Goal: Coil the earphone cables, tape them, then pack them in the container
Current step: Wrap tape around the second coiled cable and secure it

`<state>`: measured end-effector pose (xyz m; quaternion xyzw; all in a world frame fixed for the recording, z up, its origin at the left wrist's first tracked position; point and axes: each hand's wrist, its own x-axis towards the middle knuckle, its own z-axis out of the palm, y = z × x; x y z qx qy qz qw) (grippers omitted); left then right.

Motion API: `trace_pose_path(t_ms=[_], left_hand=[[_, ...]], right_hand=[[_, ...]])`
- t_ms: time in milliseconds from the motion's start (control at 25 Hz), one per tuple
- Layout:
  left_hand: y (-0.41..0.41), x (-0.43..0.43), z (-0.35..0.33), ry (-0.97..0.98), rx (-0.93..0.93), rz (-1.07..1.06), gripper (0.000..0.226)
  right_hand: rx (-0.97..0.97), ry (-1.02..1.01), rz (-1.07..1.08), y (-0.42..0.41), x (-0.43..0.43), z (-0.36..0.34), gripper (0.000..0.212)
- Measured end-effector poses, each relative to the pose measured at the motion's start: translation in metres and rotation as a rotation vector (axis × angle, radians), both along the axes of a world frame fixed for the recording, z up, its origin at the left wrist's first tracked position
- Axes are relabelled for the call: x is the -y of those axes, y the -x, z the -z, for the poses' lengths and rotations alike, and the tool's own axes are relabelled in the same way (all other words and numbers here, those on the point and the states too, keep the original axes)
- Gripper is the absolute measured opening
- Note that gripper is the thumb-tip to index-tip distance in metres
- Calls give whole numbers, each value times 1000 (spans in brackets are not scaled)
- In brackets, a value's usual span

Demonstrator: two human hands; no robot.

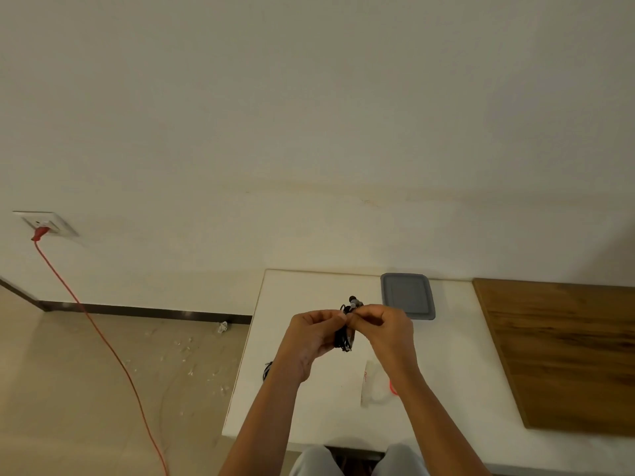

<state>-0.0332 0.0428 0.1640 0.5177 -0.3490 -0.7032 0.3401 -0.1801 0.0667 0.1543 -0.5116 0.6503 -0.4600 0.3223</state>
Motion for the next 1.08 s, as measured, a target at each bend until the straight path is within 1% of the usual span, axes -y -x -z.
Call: trace_pose_path(t_ms=[120,200,280,360,440,520,560,600,680,720,760,800,960,1080], left_hand=[[-5,4,4,30,75,87,9],[-10,8,7,-24,99,178,16],[-14,9,11,-83,89,248,22],[-13,6,14,-91,13,225,21],[-9,2,19,-108,-115,135,17],[-2,-3,25,-202,-263,-3,16],[0,-5,29,-252,-324,-59,16],[0,-5,33,-289,-369,-86,16],[-4,-6,37,-319,-417,-41,17],[-8,-6,39,-317,-411,4,19],[-13,-6,40,-304,-374,45,20],[-17,-5,43,-283,-310,73,21],[-27,-3,60,-224,-31,66,16],[-26,1,78,-227,153,0,15]], right_hand=[[-186,28,-54,4,3,-1,5],[-265,38,-121,8,5,-3,10],[-297,4,-180,12,9,-6,12],[-284,-38,-185,13,13,-7,14],[-169,-74,-105,12,13,-5,18],[-23,-171,1,11,11,2,24],[74,-281,27,12,10,5,28],[215,-431,18,14,9,9,32],[578,-695,-74,18,7,15,34],[721,-748,-110,20,6,18,31],[806,-761,-127,22,5,21,28],[837,-751,-129,23,6,24,24],[811,-680,-70,16,11,46,15],[687,-672,-56,2,14,71,14]])
